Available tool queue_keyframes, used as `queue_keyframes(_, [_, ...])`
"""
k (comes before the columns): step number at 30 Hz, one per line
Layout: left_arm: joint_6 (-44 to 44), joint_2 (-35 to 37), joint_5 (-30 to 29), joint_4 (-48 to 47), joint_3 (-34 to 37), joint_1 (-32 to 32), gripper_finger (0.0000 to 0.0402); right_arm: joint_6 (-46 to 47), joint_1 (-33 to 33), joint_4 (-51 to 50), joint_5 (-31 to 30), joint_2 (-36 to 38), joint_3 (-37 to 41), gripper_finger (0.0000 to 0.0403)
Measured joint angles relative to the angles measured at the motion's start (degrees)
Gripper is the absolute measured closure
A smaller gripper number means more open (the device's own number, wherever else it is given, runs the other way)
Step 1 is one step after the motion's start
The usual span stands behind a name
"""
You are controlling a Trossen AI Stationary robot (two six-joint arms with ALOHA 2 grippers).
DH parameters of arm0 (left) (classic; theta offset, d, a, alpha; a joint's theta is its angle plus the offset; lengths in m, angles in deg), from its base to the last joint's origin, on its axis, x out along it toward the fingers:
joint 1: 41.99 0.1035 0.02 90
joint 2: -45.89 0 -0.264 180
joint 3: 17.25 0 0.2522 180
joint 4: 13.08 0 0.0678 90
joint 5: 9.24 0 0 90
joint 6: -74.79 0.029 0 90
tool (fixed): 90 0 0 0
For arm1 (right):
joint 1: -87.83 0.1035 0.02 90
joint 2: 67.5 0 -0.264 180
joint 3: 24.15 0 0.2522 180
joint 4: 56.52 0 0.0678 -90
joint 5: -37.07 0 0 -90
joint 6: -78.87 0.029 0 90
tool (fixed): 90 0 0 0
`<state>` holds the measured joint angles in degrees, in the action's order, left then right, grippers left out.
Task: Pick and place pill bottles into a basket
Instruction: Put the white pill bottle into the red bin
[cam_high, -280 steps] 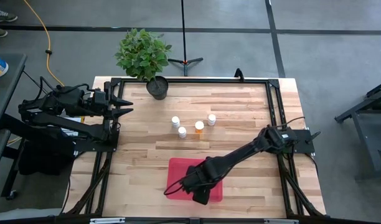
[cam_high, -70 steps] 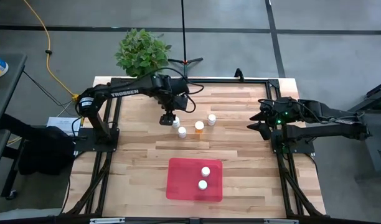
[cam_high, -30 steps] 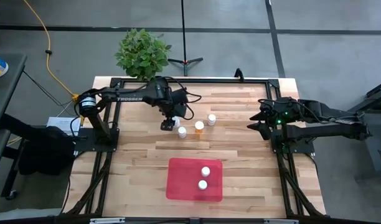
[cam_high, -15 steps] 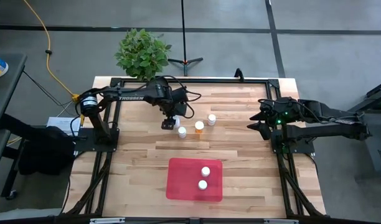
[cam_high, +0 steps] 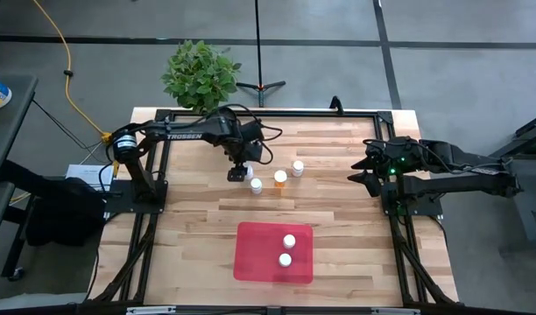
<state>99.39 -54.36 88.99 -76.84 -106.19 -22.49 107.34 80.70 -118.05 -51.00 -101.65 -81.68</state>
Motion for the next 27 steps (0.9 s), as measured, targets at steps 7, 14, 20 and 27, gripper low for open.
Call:
queue_keyframes(7, [-0.54, 0.0, 0.0, 1.05, 0.57, -0.02, 0.0092, -0.02, 0.01, -0.02, 0.0, -0.01, 0.0, 0.0171])
queue_keyframes(14, [-1.97, -0.02, -0.05, 2.2, 3.02, 0.0, 0.0092, -0.21, 0.02, -0.02, 0.0, 0.0, 0.0, 0.0171])
queue_keyframes(20, [-2.48, -0.02, -0.15, 3.37, 3.08, -0.02, 0.0094, -0.23, 0.02, -0.02, 0.0, 0.0, 0.0, 0.0171])
queue_keyframes(27, [-3.02, -0.02, 0.31, 3.76, 3.08, 0.0, 0.0126, -0.24, 0.02, -0.02, 0.0, -0.01, 0.0, 0.0171])
